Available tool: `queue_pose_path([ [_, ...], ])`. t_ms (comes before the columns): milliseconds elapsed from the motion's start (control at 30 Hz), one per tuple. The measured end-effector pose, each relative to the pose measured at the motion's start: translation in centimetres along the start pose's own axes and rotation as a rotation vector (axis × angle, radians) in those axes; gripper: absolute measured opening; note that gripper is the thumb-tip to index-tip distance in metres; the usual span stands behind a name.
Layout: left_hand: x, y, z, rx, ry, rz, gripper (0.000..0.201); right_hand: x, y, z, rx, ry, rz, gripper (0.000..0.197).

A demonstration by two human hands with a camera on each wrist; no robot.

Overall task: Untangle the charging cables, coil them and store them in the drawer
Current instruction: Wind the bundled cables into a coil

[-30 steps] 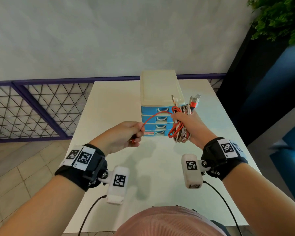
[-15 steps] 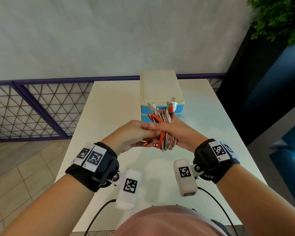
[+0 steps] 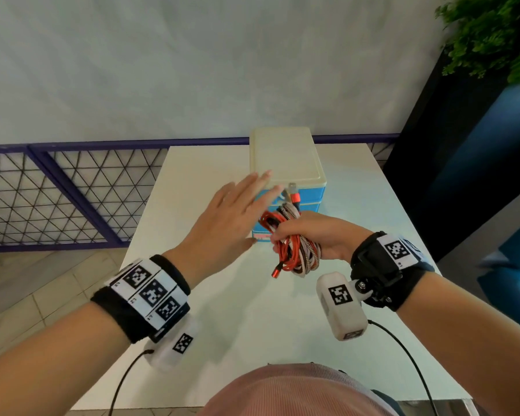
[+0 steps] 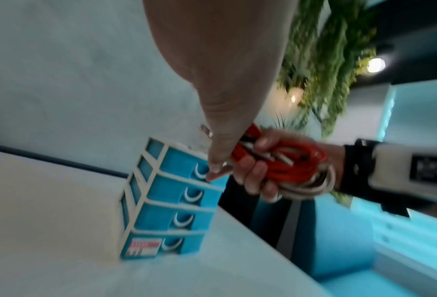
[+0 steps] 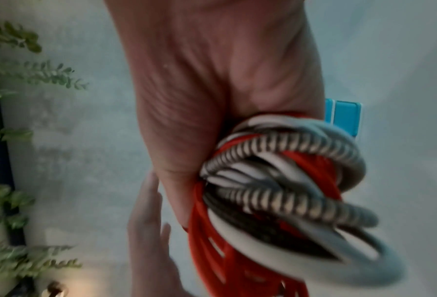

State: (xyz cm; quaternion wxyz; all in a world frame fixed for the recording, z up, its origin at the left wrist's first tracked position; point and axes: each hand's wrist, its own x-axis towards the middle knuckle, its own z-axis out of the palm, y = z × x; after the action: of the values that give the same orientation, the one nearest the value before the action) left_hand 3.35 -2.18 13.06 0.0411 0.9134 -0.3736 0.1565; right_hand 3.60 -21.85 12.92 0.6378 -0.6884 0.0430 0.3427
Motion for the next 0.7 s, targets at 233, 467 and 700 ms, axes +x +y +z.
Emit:
queue_pose_path([
  [233,0.9,0.2,1.7,0.093,0.103,0.318,0.044,-0.3,-0.6,1.6,-0.134,-0.225,0.112,0.003],
  [467,2.0,0.1,2.2,-0.098,0.058,0.367,0.017,-0.3,-0.2,1.3,-0.067,-0.292,0.155,0.009],
  [700,1.4,1.1,2.1,-0.202,-0.079,0.292,0.024,-1.1,-0.1,0.6,-0.133,-0.358,0.191,0.015],
])
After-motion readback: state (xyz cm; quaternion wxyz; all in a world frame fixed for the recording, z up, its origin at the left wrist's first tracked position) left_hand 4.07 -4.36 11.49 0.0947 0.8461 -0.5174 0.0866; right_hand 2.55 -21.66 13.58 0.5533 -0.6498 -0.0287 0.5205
